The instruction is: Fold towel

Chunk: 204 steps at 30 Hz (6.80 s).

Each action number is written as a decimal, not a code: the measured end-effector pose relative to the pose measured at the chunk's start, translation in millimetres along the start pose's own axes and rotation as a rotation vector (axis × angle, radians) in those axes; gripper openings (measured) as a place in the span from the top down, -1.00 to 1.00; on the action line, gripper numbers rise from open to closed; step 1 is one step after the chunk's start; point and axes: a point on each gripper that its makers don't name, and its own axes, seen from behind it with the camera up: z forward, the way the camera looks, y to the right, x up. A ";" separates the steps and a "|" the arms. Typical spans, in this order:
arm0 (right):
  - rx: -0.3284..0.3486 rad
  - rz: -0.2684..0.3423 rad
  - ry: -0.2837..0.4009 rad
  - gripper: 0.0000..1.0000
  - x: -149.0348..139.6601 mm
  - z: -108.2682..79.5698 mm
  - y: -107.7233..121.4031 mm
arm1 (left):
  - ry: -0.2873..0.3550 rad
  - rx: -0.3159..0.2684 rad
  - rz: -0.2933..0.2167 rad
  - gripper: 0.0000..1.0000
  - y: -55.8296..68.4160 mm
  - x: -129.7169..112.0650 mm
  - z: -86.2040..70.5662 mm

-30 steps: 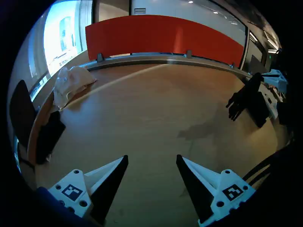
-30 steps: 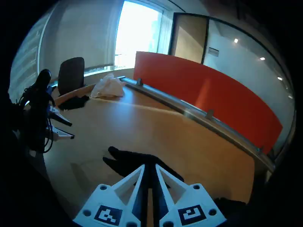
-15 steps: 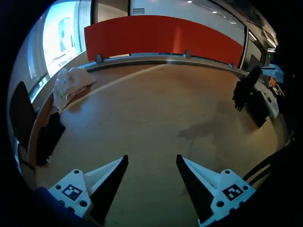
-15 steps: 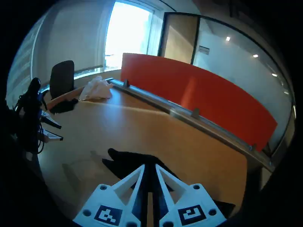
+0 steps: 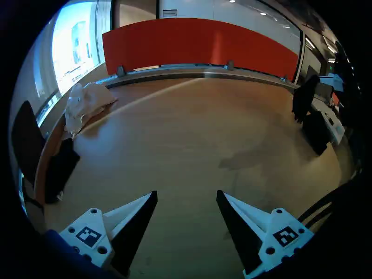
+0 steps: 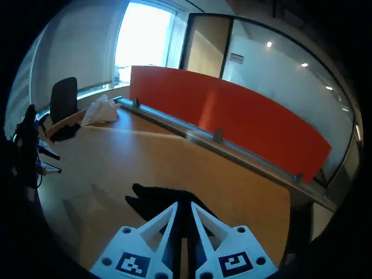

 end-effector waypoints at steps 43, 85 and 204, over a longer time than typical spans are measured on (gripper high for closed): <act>-0.158 0.056 -0.108 0.90 -47.2 -13.5 157.4 | -0.025 0.015 0.021 -0.88 10.2 6.1 2.2; -0.199 0.203 -0.231 0.90 -161.3 -88.7 127.2 | -0.026 -0.009 0.052 -0.88 21.5 8.3 3.0; -0.466 0.422 -0.129 -0.98 -216.6 -100.2 118.6 | 0.023 -0.001 0.072 -0.88 15.3 21.5 -10.1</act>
